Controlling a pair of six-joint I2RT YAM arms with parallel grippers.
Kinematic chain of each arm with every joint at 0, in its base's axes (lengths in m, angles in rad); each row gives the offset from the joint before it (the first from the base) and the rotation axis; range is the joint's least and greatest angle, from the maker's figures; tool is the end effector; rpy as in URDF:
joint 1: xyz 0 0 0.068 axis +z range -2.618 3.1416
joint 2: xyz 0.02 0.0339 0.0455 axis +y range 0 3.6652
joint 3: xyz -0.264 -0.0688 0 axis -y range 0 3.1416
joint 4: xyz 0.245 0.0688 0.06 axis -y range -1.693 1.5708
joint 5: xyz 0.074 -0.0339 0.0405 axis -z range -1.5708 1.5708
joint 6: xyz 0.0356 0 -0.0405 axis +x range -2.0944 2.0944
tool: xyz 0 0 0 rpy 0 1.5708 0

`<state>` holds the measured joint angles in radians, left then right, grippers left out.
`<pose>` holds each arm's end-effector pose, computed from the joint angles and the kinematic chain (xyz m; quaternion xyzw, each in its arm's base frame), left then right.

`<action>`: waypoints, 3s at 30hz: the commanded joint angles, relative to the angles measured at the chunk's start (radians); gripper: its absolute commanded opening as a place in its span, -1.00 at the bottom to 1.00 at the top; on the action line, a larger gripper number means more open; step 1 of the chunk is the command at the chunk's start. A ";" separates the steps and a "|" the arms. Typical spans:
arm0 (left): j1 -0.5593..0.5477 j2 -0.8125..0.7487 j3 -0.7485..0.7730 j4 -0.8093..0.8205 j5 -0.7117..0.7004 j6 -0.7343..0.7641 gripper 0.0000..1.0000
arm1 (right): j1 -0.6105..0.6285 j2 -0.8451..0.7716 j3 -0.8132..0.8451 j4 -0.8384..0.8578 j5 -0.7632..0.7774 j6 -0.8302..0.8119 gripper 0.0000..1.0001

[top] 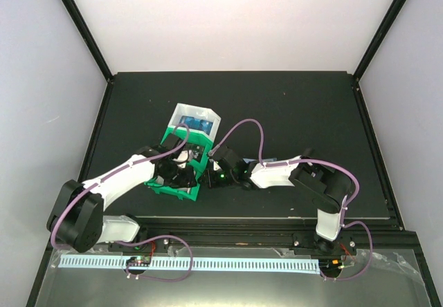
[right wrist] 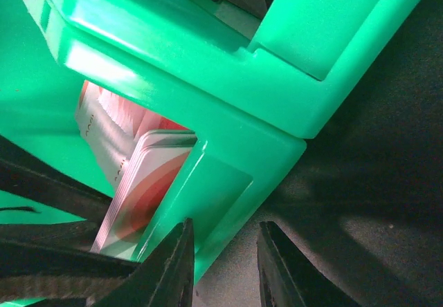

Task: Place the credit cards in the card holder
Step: Pick up the credit card from the storage box.

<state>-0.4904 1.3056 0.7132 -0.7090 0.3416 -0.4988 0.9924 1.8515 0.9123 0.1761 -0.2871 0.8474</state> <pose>0.1851 -0.1123 0.1776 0.0187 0.9766 -0.2111 0.0365 0.1908 0.3106 0.1301 -0.1220 0.9036 0.3891 0.1310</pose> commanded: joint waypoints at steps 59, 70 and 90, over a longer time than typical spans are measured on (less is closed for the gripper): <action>-0.002 -0.139 0.100 -0.162 -0.231 0.036 -0.97 | 0.002 -0.010 0.035 -0.054 0.055 -0.013 -0.45; 0.000 -0.318 0.181 -0.191 -0.288 0.027 -0.97 | -0.015 -0.233 0.001 -0.165 0.149 -0.062 -0.13; -0.009 -0.510 0.149 0.499 0.467 -0.374 -0.97 | -0.052 -0.846 -0.180 -0.009 -0.009 0.053 0.29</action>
<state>-0.4931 0.8112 0.8631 -0.4164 0.6361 -0.7017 0.9417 1.0298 0.7177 0.1184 -0.2455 0.8337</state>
